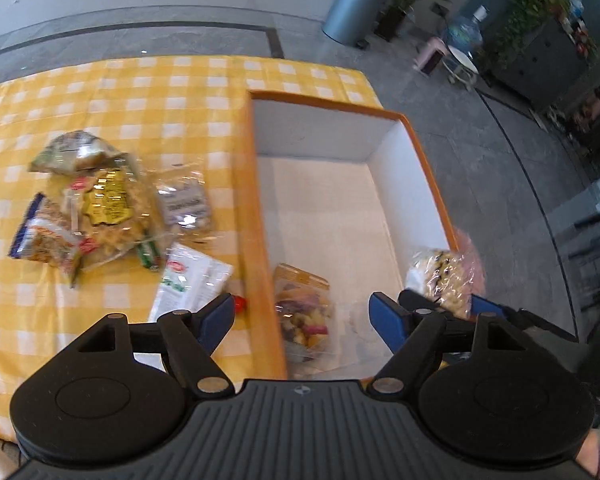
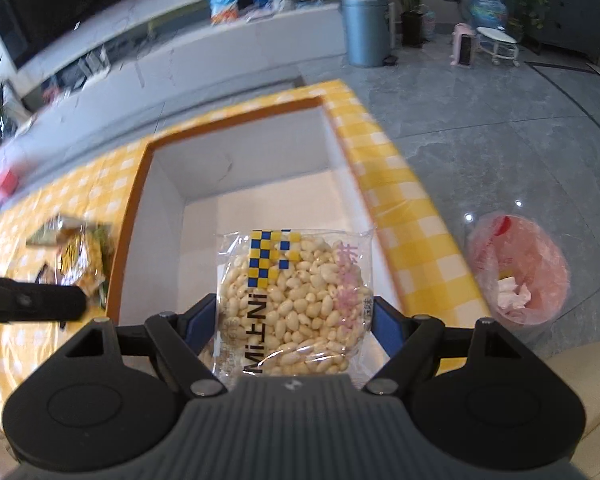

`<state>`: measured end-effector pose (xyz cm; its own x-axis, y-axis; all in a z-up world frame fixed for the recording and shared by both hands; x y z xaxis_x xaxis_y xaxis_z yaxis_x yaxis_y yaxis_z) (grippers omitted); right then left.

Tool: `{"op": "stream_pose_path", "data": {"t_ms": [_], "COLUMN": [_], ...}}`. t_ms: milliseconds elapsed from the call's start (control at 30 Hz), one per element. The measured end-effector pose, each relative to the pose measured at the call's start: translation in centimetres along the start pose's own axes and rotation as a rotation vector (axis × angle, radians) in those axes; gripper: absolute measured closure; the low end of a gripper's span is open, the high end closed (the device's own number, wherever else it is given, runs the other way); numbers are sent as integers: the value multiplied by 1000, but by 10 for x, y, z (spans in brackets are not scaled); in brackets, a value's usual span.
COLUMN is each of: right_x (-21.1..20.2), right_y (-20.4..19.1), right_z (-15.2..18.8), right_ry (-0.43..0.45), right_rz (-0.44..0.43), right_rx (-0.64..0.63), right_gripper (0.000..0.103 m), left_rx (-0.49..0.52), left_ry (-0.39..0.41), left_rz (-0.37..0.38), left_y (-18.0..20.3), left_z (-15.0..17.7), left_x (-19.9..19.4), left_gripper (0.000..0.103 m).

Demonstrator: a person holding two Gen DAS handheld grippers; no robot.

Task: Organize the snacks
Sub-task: 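Carry the puffed snack bag and purple chip bag over the orange box with both tools, then open both tools to drop the two bags into the box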

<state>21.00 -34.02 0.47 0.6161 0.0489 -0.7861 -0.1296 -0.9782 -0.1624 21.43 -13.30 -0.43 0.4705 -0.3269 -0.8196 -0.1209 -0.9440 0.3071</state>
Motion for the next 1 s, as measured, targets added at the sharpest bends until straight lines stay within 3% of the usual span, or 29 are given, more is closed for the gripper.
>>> {"op": "stream_pose_path", "data": {"t_ms": [133, 300, 400, 567, 867, 1000], "right_x": [24, 48, 55, 67, 75, 73], "right_y": [-13, -10, -9, -13, -17, -22], "right_z": [5, 13, 18, 31, 38, 39], "right_ry": [-75, -162, -186, -241, -270, -267], "right_rz": [40, 90, 119, 136, 175, 177], "right_rx": [-89, -101, -98, -57, -51, -66], "right_gripper": [25, 25, 25, 25, 24, 10], "left_rx": [-78, -168, -148, -162, -158, -135], "left_ry": [5, -10, -24, -10, -28, -29], "left_rz": [-25, -19, -7, -117, -117, -127], "left_y": [-28, -60, -71, -97, -118, -122], "left_z": [1, 6, 11, 17, 28, 33], "left_x": [-7, -7, -6, -5, -9, -11], "left_gripper": [13, 13, 13, 13, 13, 13]}}
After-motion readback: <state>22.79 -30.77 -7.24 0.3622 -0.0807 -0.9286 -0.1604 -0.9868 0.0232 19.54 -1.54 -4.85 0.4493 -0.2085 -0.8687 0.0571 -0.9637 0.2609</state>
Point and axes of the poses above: each gripper's, at about its wrist camera, not at the fingertips, and x roughly the way its jaws point, y to its right, z to its underside, the point moved 8 cm from there along x, roughly the way its jaws point, and after that the axes turned 7 degrees about y, right-handed, at the moved point
